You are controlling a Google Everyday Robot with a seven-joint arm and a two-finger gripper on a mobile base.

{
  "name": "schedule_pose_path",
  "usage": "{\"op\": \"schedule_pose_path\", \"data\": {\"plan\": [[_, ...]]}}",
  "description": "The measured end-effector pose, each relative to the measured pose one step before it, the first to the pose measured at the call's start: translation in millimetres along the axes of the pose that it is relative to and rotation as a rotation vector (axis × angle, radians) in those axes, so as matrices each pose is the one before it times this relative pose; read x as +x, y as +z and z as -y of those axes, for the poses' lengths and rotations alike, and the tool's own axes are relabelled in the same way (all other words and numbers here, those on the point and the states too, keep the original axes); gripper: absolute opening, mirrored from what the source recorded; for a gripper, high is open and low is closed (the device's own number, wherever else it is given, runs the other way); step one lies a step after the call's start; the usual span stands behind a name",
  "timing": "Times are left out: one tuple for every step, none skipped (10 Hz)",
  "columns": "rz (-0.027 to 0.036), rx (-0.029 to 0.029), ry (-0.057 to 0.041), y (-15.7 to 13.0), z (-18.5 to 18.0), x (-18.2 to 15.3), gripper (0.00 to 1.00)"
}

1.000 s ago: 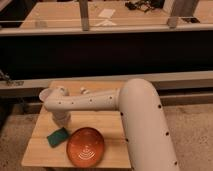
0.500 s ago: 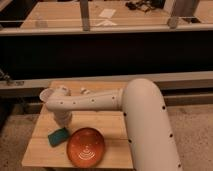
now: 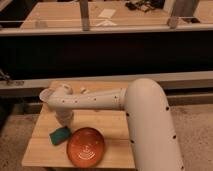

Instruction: Wipe the white sponge on the table

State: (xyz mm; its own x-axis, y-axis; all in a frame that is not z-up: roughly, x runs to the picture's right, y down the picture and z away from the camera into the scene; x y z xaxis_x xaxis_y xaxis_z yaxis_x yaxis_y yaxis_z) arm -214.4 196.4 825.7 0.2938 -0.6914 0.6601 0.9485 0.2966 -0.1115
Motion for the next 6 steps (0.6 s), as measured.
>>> {"op": "schedule_pose_path", "data": {"plan": [[-0.00001,0.00195,0.0004,-1.04,0.18,1.46,0.04],[-0.00087,0.00221,0.00287,-1.44,-0.42,2.03,0.04],[0.00047,0.00062,0.00349,-0.66,-1.51,1.95,0.04],[0.0002,0.00234,0.00428,-1.96,-1.24,2.81,0.04],[0.00044,0.00142,0.0018,-0.81,-0.59,1.13,0.04],[-0.00001,0.00184,0.00134,-1.1,-0.68,1.85,0.04]]}}
